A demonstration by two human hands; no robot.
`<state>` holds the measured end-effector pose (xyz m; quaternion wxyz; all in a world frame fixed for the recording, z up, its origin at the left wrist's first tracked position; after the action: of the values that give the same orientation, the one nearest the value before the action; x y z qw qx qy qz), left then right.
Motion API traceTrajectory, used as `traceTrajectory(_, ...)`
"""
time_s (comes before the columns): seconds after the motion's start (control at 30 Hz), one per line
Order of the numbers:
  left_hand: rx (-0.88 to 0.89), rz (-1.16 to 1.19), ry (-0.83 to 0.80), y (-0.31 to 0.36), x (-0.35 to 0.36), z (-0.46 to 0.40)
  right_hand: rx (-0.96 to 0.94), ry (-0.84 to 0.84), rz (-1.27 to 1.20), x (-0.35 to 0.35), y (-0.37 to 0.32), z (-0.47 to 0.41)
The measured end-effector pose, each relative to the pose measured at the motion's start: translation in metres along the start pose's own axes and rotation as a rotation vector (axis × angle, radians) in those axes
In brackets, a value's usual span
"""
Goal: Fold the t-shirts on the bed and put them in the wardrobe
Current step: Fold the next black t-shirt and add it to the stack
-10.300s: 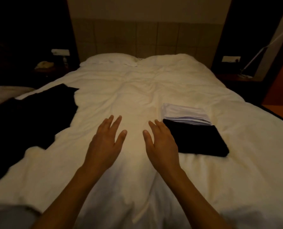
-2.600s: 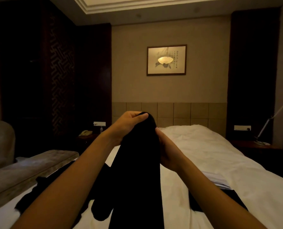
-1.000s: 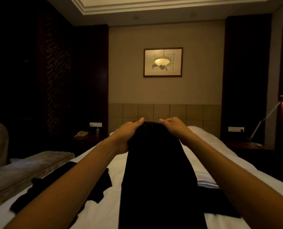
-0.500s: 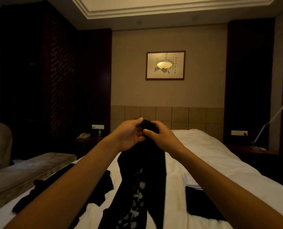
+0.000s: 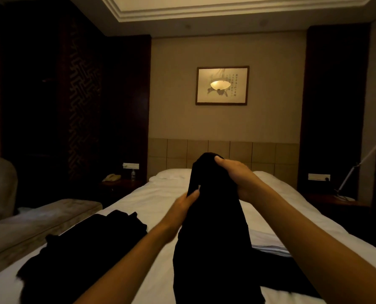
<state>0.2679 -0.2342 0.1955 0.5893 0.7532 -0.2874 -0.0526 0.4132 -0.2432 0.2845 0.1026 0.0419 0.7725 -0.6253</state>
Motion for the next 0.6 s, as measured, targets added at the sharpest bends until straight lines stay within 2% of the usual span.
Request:
traceTrajectory(0.13,0.004,0.036,0.068,-0.03,-0.006,-0.002,0.093,0.054,-0.085,-0.012,0.007,-0.004)
traceTrajectory(0.23,0.079,-0.01,0.149,-0.028,-0.012,0.0,0.135,0.123,-0.129,-0.023,0.011,-0.006)
traceTrajectory(0.3,0.111,-0.045,0.186,-0.017,-0.016,0.004,0.15,0.099,-0.111,-0.028,0.013,-0.004)
traceTrajectory(0.47,0.148,-0.081,0.285,0.029,-0.026,0.009,0.085,0.05,0.119,-0.039,0.013,0.003)
traceTrajectory(0.6,0.089,-0.057,0.241,0.058,-0.027,0.01,0.014,0.071,0.131,-0.046,0.01,0.002)
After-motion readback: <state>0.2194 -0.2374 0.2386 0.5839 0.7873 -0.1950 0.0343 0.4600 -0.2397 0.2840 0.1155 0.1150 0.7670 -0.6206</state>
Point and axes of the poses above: each hand's wrist, its own z-axis away from the middle knuckle, its own x-axis out of the palm, y = z × x, the point moved 5 cm from there along -z, towards the middle knuckle, and after that the axes turned 15 degrees about z, right-handed, at the moved point
